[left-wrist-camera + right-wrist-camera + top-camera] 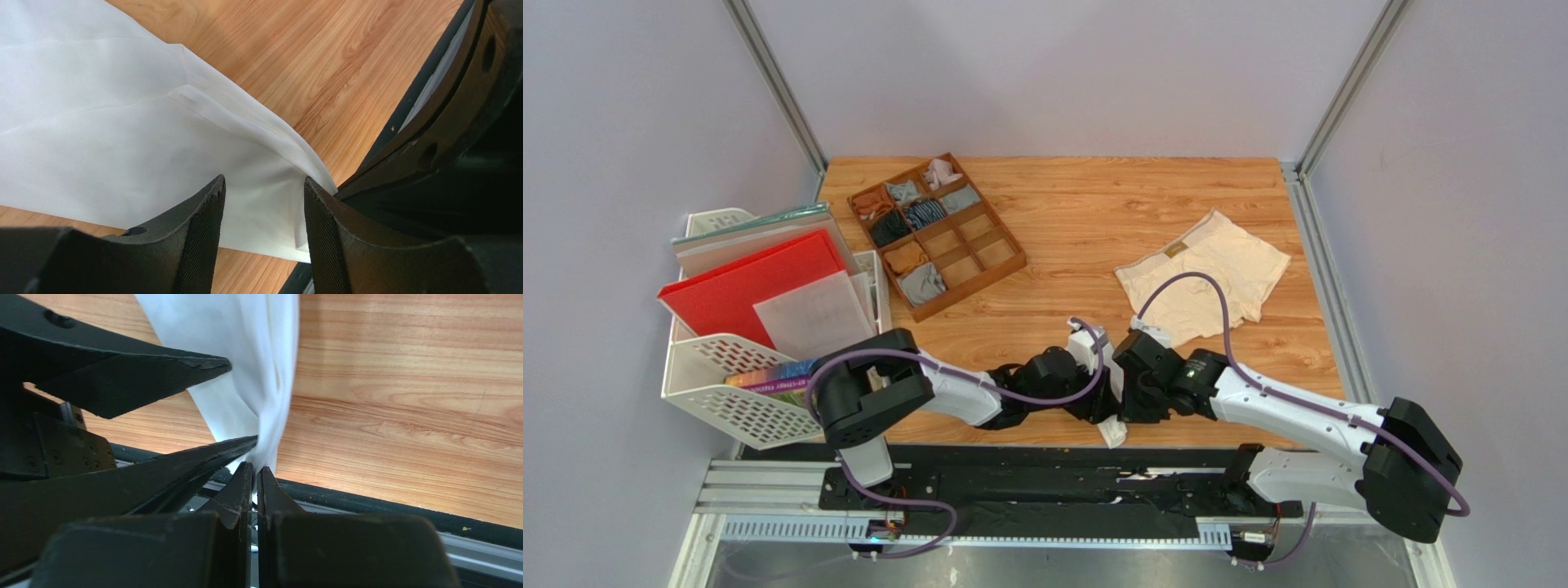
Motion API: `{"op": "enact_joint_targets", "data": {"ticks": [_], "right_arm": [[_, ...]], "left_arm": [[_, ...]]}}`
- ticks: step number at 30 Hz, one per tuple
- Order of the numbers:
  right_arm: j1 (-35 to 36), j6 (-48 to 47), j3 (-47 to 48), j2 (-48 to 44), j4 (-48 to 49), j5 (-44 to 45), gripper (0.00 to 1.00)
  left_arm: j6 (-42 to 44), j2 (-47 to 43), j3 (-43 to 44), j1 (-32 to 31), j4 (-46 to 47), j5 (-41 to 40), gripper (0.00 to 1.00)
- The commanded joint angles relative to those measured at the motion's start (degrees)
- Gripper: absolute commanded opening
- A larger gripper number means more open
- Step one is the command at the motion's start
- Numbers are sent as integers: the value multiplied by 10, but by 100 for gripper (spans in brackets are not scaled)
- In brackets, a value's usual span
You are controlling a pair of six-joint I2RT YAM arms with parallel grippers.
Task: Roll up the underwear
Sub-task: Adjust the underwear at the center of the board.
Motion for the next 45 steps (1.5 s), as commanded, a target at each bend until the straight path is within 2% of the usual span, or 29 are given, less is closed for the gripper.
{"op": "enact_joint_targets", "data": {"ticks": [1,3,7,11,14,17,33,45], "right_arm": [[-5,4,28,-7,1,13,0],[-17,-1,28,-5,1,11,0],[-37,-12,40,4,3,2,0],[-55,-20,56,19,4,0,0],[-59,-21,62,33,15,-3,0],[-64,-12,68,46,18,-8,0],[-70,51,81,48,38,-11,0],[-70,67,88,42,21,19,0]], "left_arm": [[9,7,26,-2,-29,13,56],[11,-32,-1,-1,-23,-11,57],[64,-120,-13,-1,-112,-82,60],[98,-168,-30,-2,-113,-81,61],[125,-156,-31,-7,-89,-33,61],[144,-130,-14,-29,-93,-33,62],[110,-74,24,-65,-91,-99,64],[63,-60,47,-75,-108,-131,64]]}}
